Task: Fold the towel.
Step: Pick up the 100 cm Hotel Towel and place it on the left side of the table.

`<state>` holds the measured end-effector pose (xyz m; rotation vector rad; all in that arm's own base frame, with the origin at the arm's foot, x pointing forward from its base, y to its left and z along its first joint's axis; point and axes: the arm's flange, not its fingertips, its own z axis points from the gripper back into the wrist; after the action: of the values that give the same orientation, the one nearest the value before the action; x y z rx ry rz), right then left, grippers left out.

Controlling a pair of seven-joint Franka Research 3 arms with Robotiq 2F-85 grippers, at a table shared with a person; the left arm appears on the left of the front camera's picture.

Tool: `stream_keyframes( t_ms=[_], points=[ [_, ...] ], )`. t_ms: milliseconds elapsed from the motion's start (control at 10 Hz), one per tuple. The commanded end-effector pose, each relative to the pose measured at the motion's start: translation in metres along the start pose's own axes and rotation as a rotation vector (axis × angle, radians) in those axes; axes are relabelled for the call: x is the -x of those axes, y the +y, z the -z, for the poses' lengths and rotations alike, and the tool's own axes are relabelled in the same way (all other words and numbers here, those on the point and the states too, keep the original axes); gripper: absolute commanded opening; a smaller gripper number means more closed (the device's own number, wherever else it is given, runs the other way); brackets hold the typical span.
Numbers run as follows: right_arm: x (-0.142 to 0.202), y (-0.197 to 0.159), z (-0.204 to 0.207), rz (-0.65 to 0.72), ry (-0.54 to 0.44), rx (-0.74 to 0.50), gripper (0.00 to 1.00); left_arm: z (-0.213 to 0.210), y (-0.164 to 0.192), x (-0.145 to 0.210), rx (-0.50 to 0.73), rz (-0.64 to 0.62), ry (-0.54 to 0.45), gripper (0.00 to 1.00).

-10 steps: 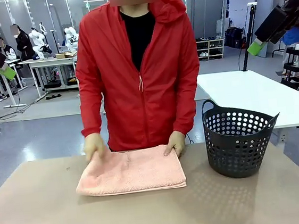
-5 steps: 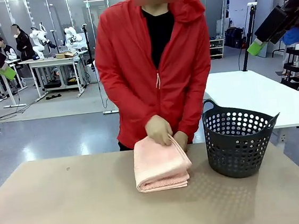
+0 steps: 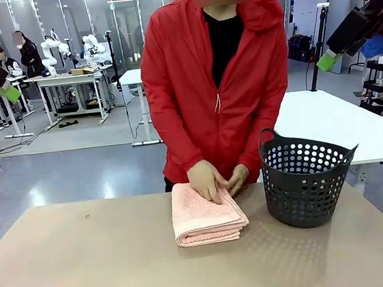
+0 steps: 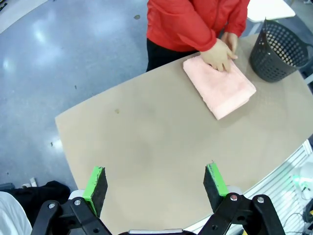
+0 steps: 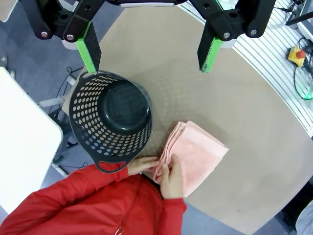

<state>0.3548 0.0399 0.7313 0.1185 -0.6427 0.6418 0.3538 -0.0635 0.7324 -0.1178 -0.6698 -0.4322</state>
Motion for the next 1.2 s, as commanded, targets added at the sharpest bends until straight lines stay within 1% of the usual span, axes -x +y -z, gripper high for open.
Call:
stream_keyframes(
  t_ms=[0,1100],
  points=[
    [0.0007,-0.0011,-0.0021,-0.008,0.005,-0.002,1.00,-0.0027,0.0008,-0.0030,0.000,0.006,0.013,1.00],
    [0.0007,-0.0011,-0.0021,-0.008,0.005,-0.002,1.00,-0.0027,0.0008,-0.0030,0.000,0.006,0.013,1.00]
  ],
)
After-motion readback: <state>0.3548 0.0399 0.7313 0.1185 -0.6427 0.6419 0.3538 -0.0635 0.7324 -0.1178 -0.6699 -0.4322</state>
